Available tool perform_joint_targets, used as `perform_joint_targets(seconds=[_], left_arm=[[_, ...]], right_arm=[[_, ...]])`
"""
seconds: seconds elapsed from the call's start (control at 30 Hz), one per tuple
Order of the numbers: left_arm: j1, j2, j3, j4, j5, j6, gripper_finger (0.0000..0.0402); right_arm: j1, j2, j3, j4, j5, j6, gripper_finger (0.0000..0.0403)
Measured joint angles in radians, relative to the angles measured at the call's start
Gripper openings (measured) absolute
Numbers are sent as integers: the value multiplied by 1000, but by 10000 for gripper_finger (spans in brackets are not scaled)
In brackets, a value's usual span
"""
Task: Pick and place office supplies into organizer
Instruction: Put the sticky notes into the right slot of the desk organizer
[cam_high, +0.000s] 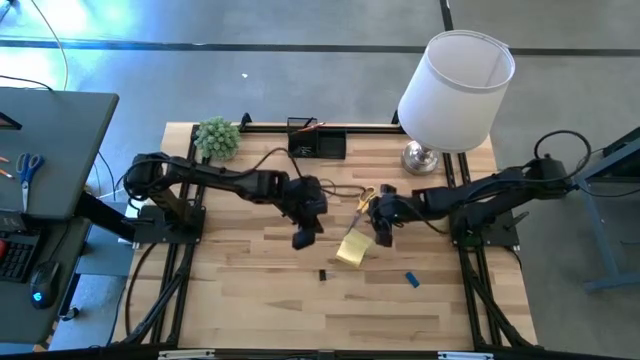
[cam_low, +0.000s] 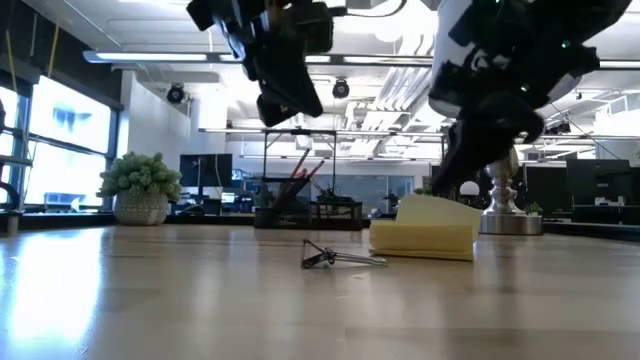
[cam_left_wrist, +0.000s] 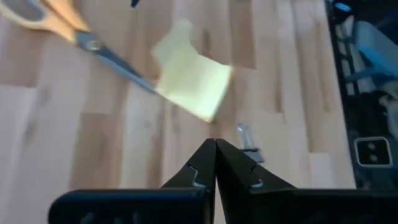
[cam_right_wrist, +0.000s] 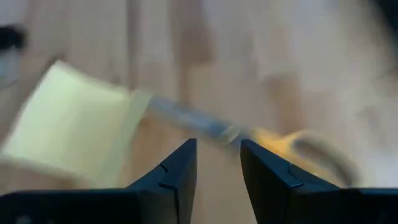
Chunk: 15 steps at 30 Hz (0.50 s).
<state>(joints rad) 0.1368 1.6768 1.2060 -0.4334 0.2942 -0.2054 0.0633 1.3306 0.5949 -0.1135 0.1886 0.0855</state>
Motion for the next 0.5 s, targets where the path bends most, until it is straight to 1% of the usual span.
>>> perform_joint_targets(seconds=[0.07,0.13,0.2,0.27,0.37,0.5], left_arm=[[-29,23,2,45,-13,7,0],[-58,49,-1,46,-41,23,0],[-83,76,0,79,-88,26,0],[-100,98,0,94,-132,27,0],[-108,134,0,127,-189,26,0],[-103,187,2,186,-229,27,0]], right_arm=[[-9,18,0,-11,-67,29,117],[-3,40,-2,-2,-109,34,117],[12,66,-1,29,-145,34,117],[31,95,-1,66,-164,39,117],[57,128,-1,88,-165,69,117],[82,157,-1,110,-164,107,117]])
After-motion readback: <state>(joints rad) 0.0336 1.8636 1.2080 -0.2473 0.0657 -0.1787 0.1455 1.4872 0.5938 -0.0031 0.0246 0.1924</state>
